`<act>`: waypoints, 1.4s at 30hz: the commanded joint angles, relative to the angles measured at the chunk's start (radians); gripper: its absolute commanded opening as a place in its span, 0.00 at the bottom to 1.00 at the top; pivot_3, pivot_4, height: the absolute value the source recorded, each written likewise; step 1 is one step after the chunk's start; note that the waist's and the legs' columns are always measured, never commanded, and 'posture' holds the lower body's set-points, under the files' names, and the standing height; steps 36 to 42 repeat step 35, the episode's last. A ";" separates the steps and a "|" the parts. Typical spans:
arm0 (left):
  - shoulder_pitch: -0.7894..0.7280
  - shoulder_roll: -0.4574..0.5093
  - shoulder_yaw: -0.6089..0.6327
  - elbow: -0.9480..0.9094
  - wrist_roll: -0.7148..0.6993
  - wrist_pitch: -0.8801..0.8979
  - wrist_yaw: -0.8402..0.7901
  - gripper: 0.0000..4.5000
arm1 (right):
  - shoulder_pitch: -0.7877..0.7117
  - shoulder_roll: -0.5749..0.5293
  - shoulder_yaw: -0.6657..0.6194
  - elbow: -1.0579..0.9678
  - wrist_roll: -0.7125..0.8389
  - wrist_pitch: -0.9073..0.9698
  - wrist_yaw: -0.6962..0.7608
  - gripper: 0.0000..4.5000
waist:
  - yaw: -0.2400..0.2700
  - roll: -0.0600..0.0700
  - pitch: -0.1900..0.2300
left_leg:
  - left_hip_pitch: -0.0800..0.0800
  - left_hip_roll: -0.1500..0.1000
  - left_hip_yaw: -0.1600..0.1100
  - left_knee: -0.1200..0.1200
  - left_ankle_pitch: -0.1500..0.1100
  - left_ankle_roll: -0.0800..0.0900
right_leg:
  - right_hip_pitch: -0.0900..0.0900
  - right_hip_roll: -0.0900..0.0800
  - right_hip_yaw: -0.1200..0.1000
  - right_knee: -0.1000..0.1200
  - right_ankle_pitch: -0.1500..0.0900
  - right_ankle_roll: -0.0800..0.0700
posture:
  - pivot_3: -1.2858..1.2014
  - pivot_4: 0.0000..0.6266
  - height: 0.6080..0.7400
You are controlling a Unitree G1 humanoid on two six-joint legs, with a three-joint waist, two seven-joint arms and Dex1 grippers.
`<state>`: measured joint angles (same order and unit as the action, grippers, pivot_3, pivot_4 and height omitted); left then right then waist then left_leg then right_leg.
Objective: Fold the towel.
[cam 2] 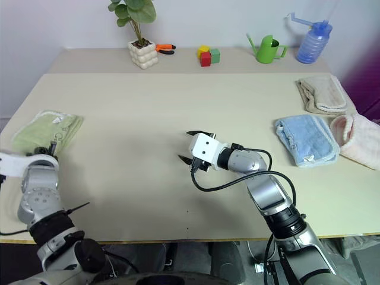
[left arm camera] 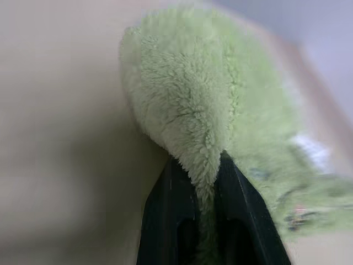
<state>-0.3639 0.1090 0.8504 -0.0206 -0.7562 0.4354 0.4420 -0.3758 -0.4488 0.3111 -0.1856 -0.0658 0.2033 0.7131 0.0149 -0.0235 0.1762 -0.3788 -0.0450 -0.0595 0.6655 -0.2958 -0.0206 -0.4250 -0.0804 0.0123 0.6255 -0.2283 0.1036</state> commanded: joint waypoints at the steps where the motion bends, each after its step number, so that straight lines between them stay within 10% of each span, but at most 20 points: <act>1: 0.036 -0.017 0.009 -0.140 -0.055 -0.012 0.047 0.45 | -0.024 0.004 -0.005 0.010 0.001 -0.031 0.006 0.81 | -0.003 -0.001 0.000 | 0.000 0.000 0.000 0.000 0.000 0.000 | 0.000 0.000 0.000 0.000 0.000 0.000 | 0.52 0.24 0.92; 4: 0.095 -0.032 0.022 -0.229 -0.074 -0.024 0.095 0.78 | -0.022 -0.001 -0.011 0.022 0.008 -0.044 0.014 0.81 | -0.007 -0.001 0.000 | 0.001 0.001 0.000 -0.001 0.000 0.000 | 0.000 0.001 0.000 0.001 0.000 0.000 | 0.52 0.24 0.92; 19: 0.304 0.443 -0.705 -0.406 0.436 -0.037 -0.480 0.78 | -0.036 0.107 -0.200 0.107 0.099 0.096 -0.156 0.81 | -0.006 -0.001 0.001 | 0.002 0.000 0.001 -0.002 -0.001 0.001 | 0.001 0.001 0.001 0.000 -0.001 -0.002 | 0.52 0.24 0.92; 42: 0.255 0.322 -0.856 -0.272 0.582 -0.126 -0.643 0.78 | 0.110 -0.054 -0.328 0.051 0.229 0.188 -0.041 0.81 | -0.011 0.002 0.003 | 0.001 0.003 0.003 -0.003 -0.001 0.002 | -0.002 0.001 0.001 0.001 0.000 -0.002 | 0.52 0.24 0.92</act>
